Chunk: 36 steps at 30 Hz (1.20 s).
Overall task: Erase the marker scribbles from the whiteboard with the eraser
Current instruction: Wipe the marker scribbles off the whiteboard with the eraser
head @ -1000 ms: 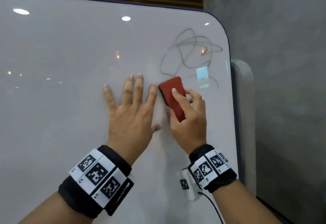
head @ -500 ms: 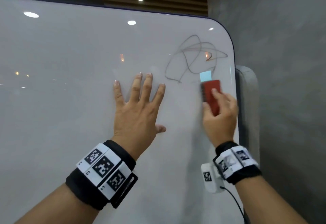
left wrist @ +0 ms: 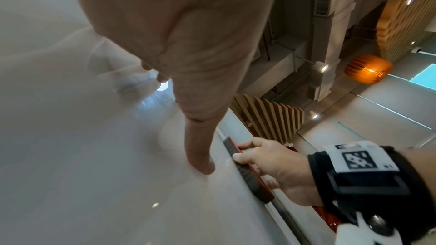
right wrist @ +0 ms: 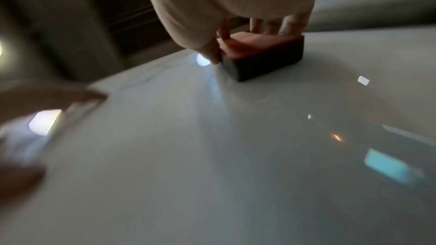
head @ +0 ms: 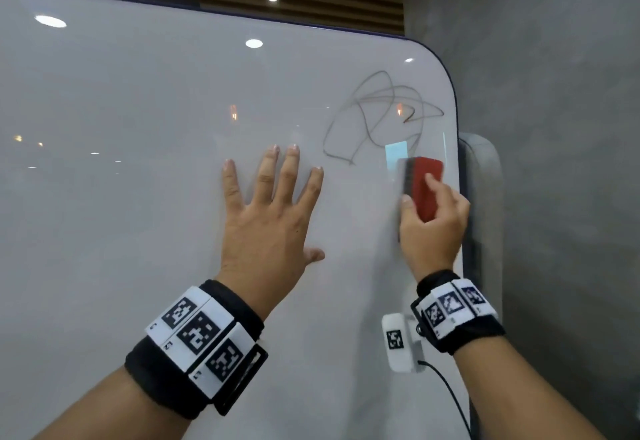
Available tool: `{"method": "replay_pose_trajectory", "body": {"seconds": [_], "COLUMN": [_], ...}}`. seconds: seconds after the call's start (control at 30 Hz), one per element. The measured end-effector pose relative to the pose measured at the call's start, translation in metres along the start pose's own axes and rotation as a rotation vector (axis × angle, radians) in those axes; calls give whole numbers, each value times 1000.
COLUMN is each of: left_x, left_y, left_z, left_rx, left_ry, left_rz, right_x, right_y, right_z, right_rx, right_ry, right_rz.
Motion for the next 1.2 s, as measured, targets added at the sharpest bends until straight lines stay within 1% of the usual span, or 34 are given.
{"method": "replay_pose_trajectory", "body": {"seconds": [0.03,0.07,0.1,0.17,0.23,0.27,0.3,0.37,0.47,0.57,0.63,0.73,0.77,0.83,0.9,0.97,1.0,1.1,1.13,1.2], "left_x": [0,0,-1,-2,-4,-5,-6,-8,-11,-9,-8,-9,-11,-17,-24,-26,-25,-14,-11,-12], "left_y": [0,0,0,0,0,1,2,2,3,3,3,0,-3,-11,-20,-26,-26,-18,-15,-17], "left_z": [0,0,-1,-4,-9,-13,-15,-21,-31,-38,-40,-37,-34,-23,-11,-4,-5,-21,-24,-22], "left_rx": [-6,-11,-12,-8,11,24,32,45,83,98,107,112,102,61,-12,-62,-37,166,202,186], "left_ry": [0,0,-1,7,41,55,65,80,96,106,112,118,109,79,69,69,70,91,93,79], "left_rz": [-4,-8,-7,-13,-48,-62,-66,-42,-39,-42,-40,-96,-117,-146,-151,-168,-187,-217,-210,-200], "right_x": [1,4,8,18,27,29,30,29,27,20,15,7,8,14,21,26,27,29,30,31], "right_y": [-2,2,10,33,56,62,65,62,57,50,40,19,13,6,6,11,12,15,15,15], "right_z": [-3,1,11,39,61,67,70,71,70,68,58,35,28,15,7,4,4,4,3,3], "right_rx": [109,143,116,-14,-122,-153,-155,-103,-51,-89,-118,-166,-164,-116,-84,-94,-98,-112,-116,-117], "right_ry": [-21,-23,-32,-95,-159,-180,-205,-264,-319,-330,-269,-67,13,158,245,299,314,334,341,341], "right_rz": [-23,-23,-5,77,163,173,170,178,229,241,198,85,94,182,274,330,340,324,323,326]}}
Point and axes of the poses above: each hand's wrist, its own y-axis away from the middle knuckle, its own x-axis out of the palm, z = x × y, the point moved 5 cm from there along -y, towards the middle knuckle, and after that the axes turned 1 degree about x, right-handed, at the moved point
